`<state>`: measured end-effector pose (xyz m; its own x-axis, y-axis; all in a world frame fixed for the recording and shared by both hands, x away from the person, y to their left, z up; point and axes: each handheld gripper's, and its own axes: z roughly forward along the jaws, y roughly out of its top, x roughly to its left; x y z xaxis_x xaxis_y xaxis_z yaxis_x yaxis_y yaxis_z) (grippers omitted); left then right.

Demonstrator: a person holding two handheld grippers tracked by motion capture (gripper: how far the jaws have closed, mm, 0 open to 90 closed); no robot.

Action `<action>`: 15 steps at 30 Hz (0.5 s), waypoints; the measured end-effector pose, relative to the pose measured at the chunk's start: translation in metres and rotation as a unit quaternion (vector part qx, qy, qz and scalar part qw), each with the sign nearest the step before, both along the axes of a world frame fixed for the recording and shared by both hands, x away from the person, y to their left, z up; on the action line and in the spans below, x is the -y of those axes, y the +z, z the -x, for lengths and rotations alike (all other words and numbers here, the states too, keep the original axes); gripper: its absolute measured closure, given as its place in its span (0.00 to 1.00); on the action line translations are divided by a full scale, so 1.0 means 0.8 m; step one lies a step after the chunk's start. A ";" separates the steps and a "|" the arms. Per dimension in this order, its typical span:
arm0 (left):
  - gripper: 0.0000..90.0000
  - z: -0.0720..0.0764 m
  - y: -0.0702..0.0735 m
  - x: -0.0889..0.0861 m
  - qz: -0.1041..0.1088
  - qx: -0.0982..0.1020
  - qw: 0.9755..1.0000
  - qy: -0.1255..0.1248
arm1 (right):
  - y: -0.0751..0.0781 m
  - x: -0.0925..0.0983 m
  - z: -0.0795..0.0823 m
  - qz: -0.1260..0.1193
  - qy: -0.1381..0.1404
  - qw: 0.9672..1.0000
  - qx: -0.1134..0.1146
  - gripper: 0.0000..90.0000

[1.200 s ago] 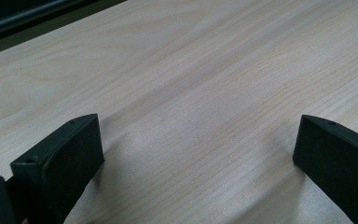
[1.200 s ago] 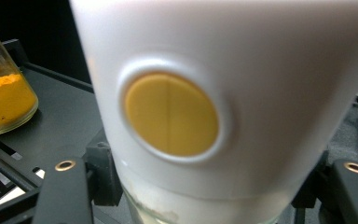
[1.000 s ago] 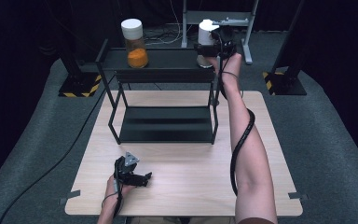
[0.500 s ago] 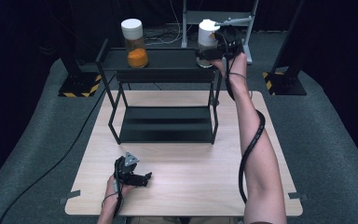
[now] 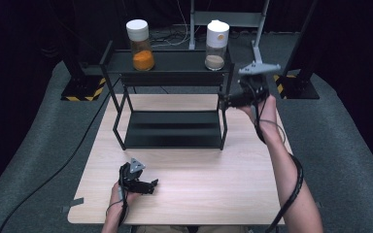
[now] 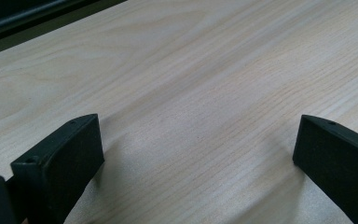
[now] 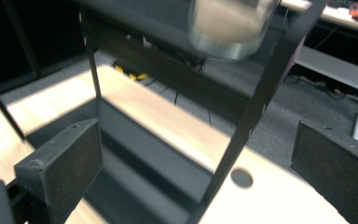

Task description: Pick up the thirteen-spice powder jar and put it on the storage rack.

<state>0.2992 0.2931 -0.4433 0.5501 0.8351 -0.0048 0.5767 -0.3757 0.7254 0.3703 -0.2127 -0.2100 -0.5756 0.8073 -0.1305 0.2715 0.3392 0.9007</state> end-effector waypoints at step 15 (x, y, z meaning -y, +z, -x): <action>0.01 0.000 0.000 0.000 0.000 0.000 1.000 0.000 | -0.176 0.015 0.091 -0.014 -0.007 0.999 -0.038 0.00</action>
<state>0.2991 0.2930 -0.4435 0.5499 0.8352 -0.0046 0.5762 -0.3753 0.7261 0.2979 -0.2243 -0.3511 -0.5723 0.8176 -0.0641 0.3429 0.3096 0.8869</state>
